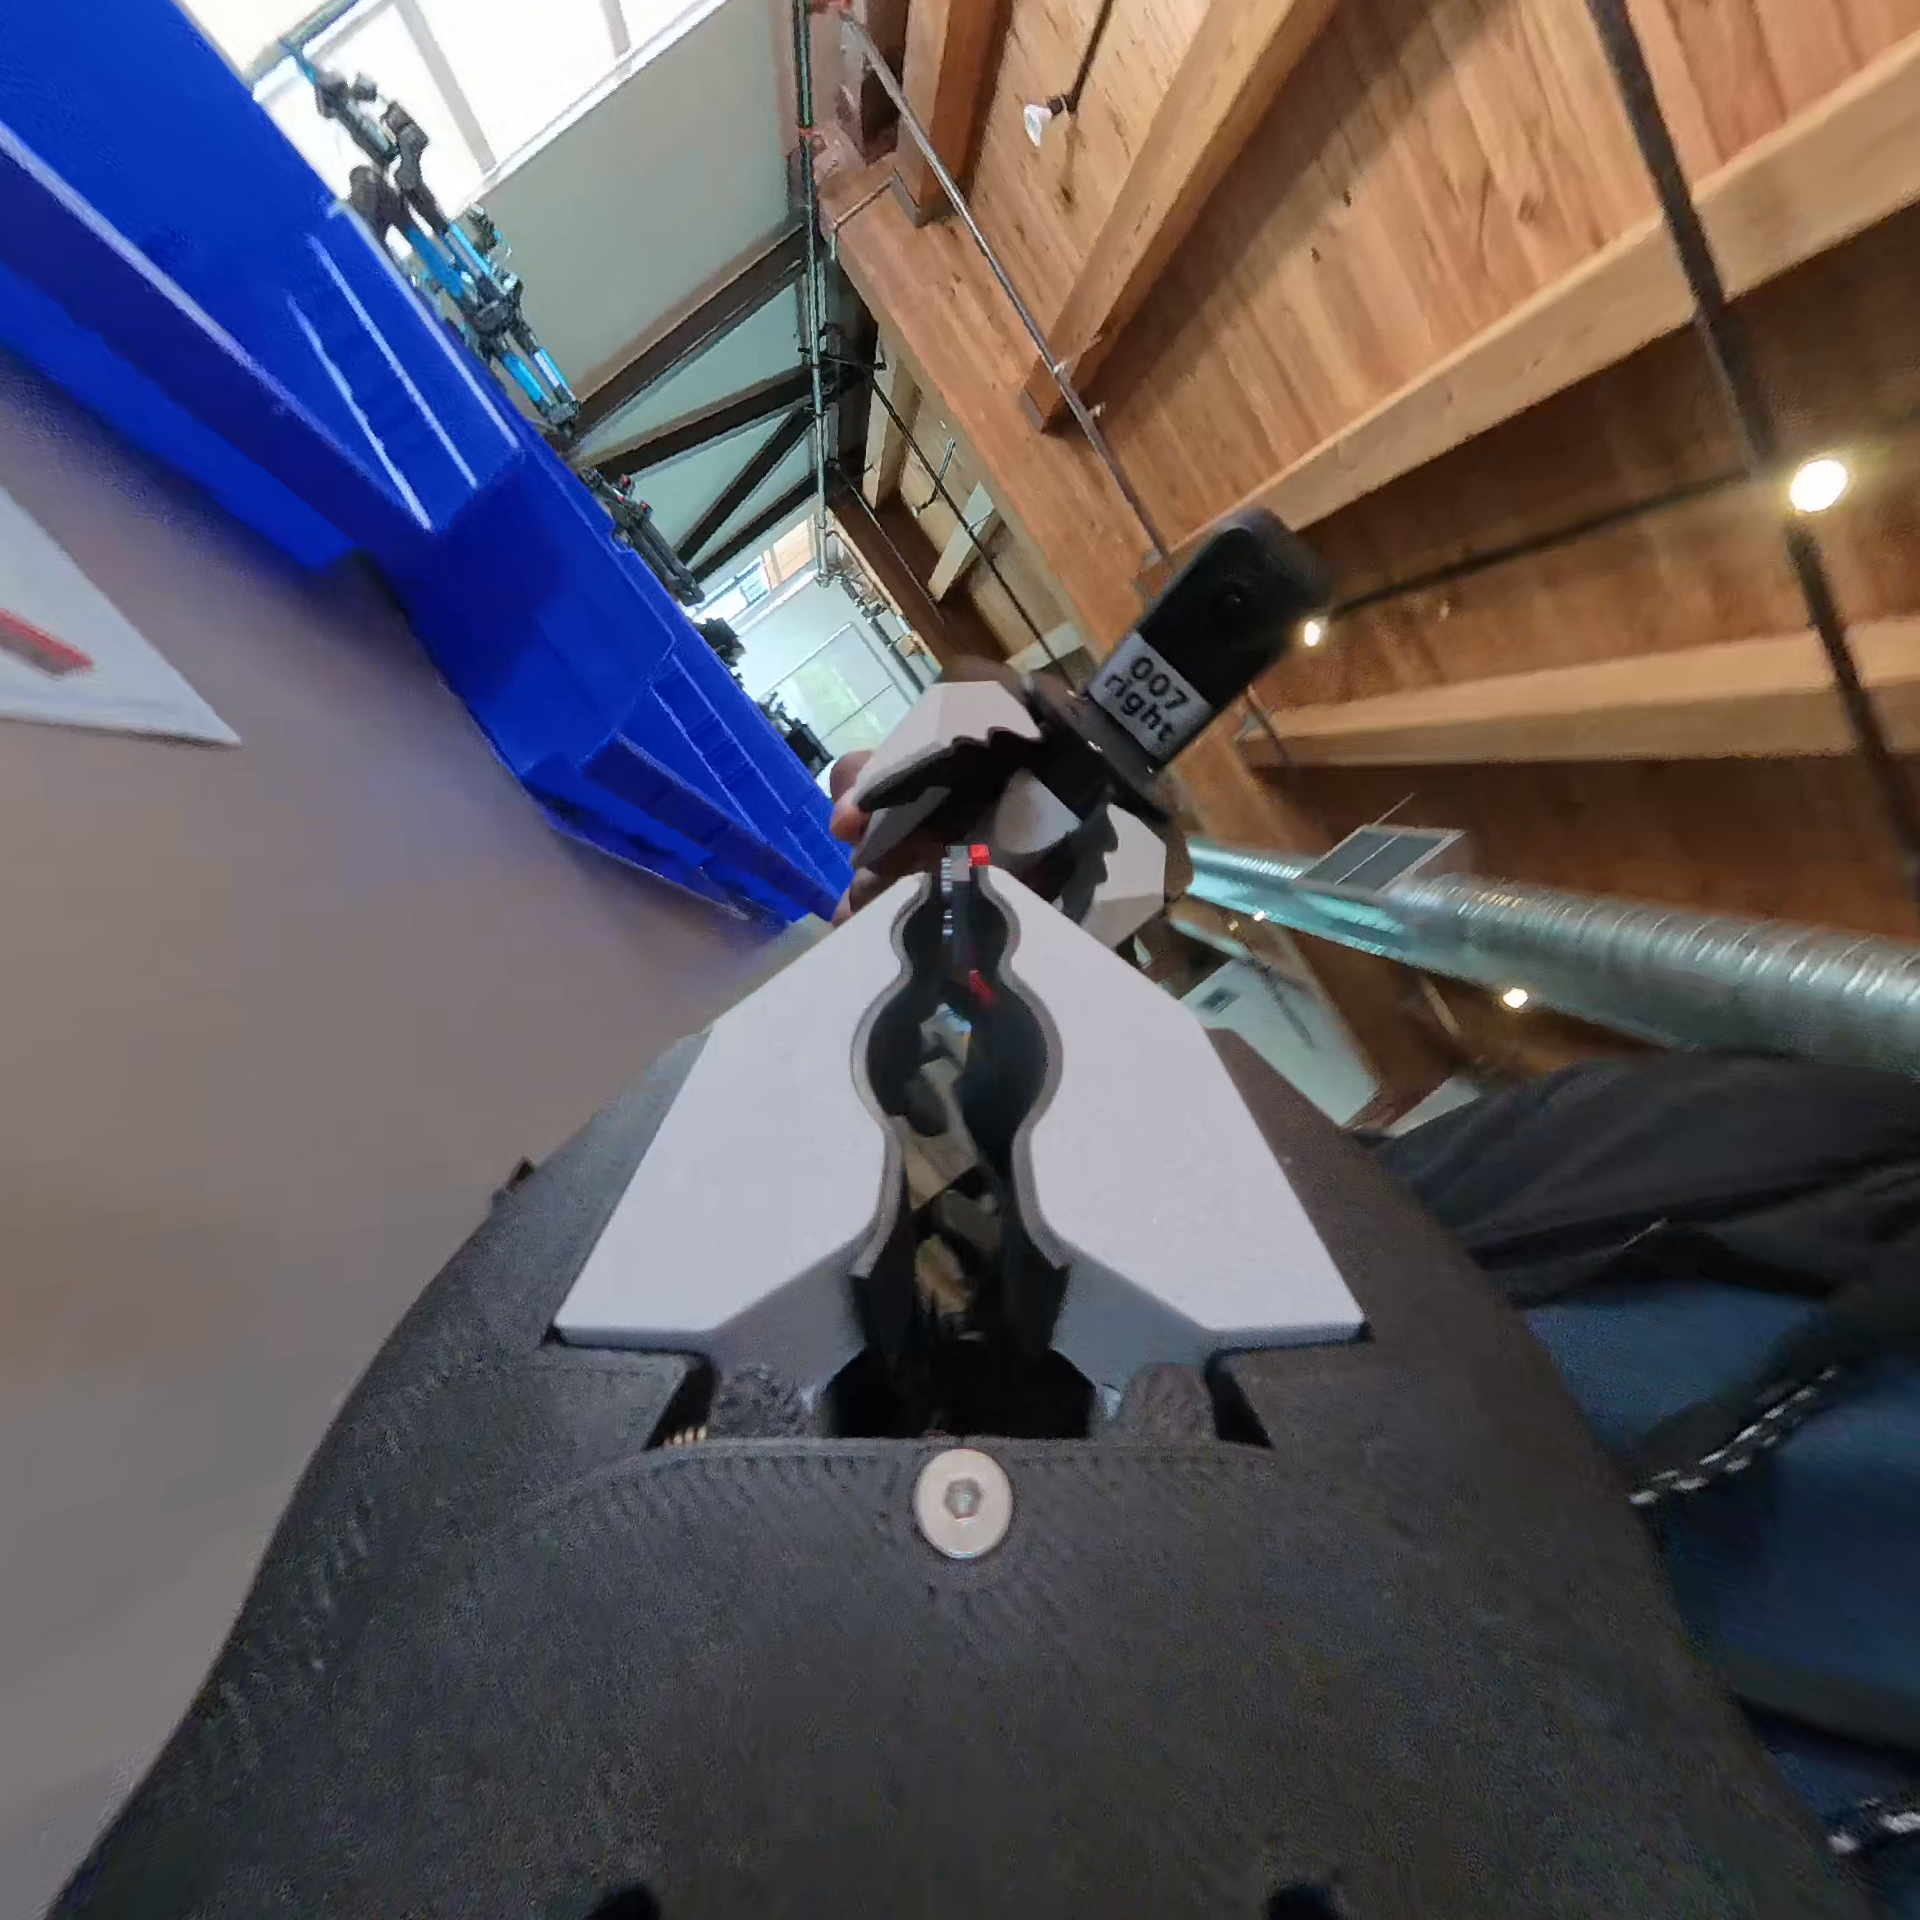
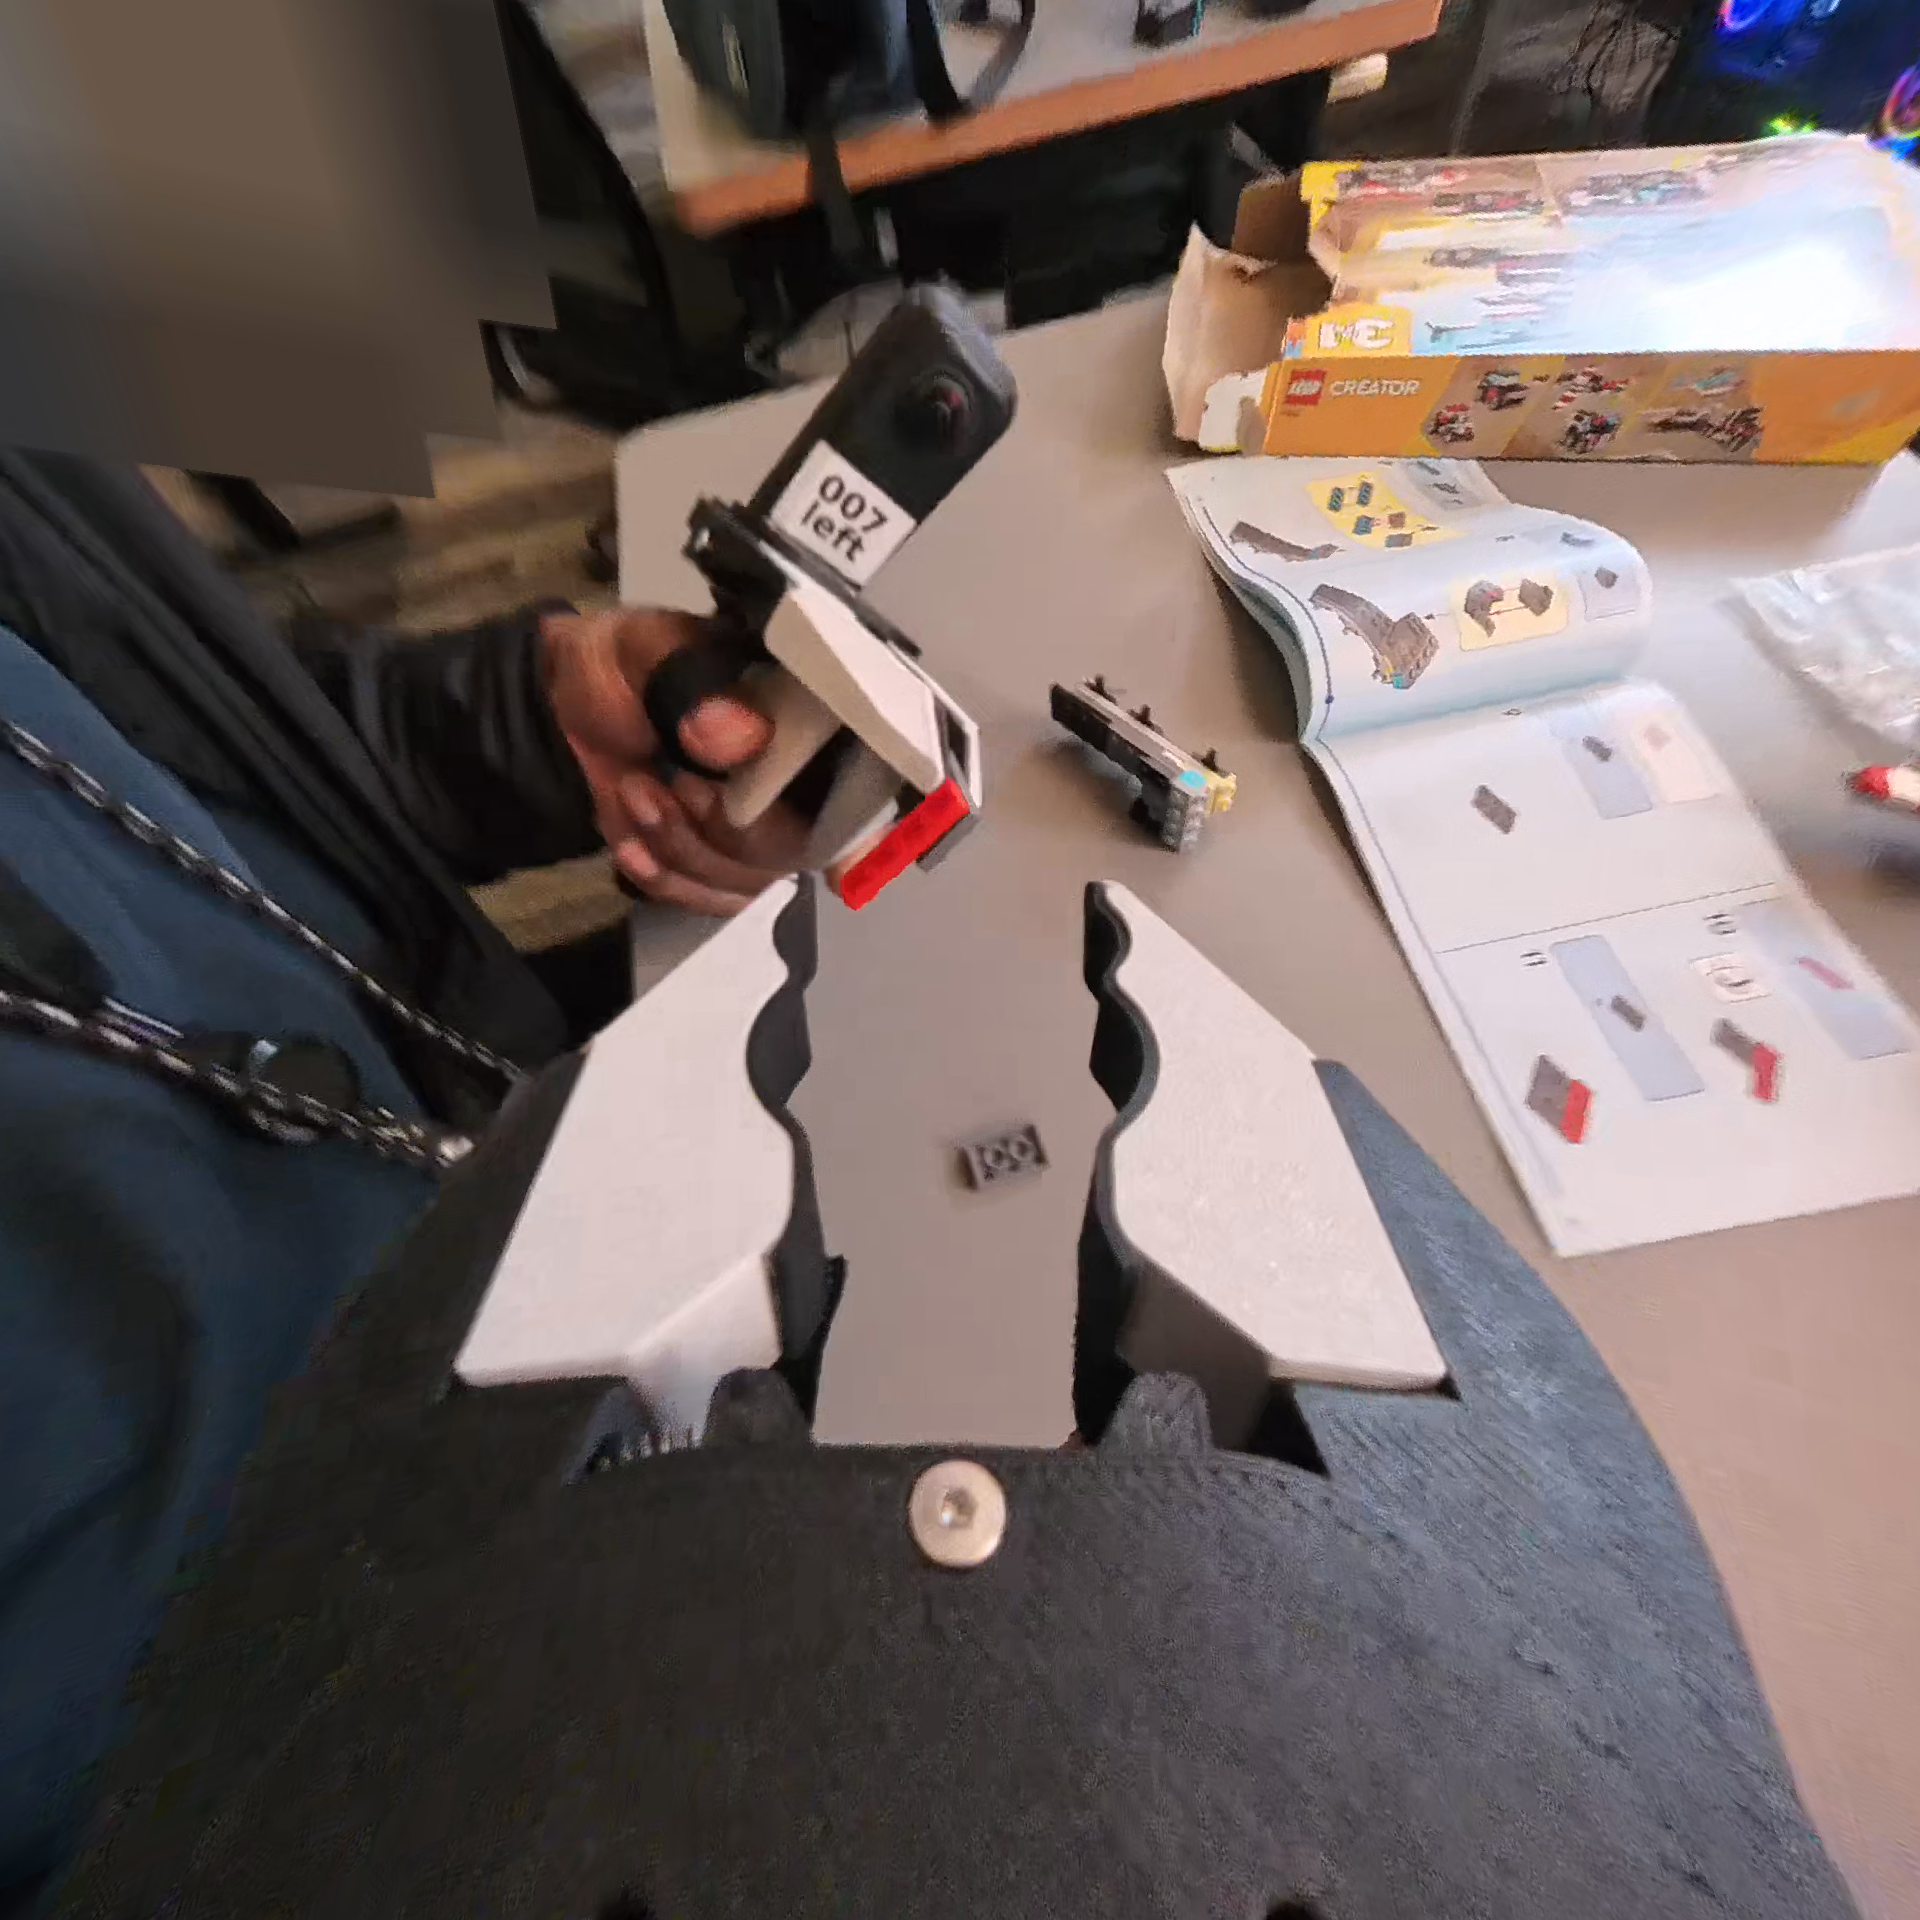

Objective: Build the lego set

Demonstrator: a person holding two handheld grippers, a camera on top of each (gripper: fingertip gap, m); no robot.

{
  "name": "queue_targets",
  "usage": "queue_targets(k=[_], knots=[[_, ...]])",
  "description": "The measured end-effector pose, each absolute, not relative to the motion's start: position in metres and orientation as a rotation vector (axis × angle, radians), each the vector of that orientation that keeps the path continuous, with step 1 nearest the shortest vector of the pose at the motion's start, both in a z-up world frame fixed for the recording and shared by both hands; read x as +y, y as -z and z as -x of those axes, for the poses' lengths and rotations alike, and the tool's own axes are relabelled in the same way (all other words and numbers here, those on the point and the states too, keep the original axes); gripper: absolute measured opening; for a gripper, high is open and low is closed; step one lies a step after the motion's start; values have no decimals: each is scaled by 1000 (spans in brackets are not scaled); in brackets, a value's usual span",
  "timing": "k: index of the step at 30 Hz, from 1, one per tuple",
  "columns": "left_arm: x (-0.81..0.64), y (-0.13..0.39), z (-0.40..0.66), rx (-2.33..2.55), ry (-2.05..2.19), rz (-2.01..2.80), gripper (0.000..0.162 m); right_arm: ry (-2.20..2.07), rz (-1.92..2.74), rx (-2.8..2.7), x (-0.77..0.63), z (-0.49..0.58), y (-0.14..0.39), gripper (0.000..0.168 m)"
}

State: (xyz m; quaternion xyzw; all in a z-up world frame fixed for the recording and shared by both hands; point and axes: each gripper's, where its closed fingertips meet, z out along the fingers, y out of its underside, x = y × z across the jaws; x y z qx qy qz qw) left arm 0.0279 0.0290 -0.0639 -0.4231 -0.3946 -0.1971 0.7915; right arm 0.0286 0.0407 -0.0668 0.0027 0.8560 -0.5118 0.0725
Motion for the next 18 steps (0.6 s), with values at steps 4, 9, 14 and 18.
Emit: queue_targets(k=[4,9,14,18], knots=[[30,54,-35,-757,273,1013,4,1594,-97,2397,38,-35,54,44],[35,50,-42,-679,153,1107,4,1606,-82,2346,33,-42,46,33],[37,42,-49,-609,102,1127,4,1598,-28,2338,32,-50,45,21],[37,39,-52,-581,75,1138,4,1615,14,2312,32,-56,41,14]])
